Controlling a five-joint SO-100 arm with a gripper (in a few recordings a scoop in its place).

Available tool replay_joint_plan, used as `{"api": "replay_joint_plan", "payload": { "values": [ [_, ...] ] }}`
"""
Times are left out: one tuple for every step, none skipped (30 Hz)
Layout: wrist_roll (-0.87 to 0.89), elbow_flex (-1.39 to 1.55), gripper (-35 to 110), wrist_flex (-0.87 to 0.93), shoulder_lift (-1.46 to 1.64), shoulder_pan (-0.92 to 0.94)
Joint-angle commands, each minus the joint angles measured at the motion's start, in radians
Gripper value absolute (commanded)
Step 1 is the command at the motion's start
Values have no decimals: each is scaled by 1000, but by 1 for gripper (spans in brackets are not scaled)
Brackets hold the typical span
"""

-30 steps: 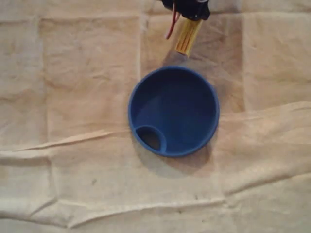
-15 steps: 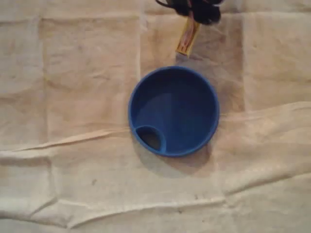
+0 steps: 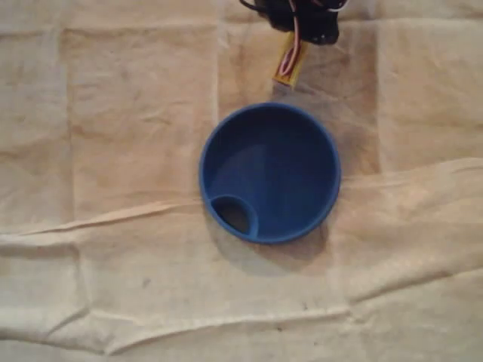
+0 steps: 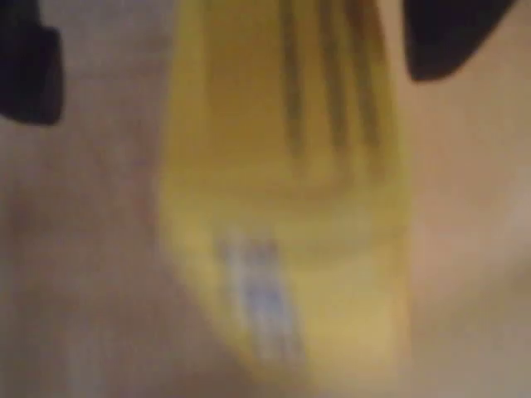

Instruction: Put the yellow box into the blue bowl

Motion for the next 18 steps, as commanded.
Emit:
{"api": "replay_joint_plan", "payload": {
  "values": [
    [5,2,23,-20,12,-2],
    [5,5,23,-34,12,-2],
    [5,5,23,-51,12,-2],
    [5,5,22,-64,12,-2],
    [5,5,21,-71,12,2],
    [5,5,20,-75,12,6],
    [5,5,17,-80,12,14],
    [5,5,15,-89,12,20],
    [5,5,12,-94,12,25],
    [5,5,10,-94,12,28],
    [5,5,7,-91,12,31],
    [5,5,5,-87,12,31],
    [5,5,3,-86,12,31],
    [5,5,1,-86,12,31],
    [5,5,0,-84,12,31],
    [5,5,-1,-84,12,31],
    [5,5,-1,-83,12,31],
    [5,5,0,-83,12,31]
  ]
}}
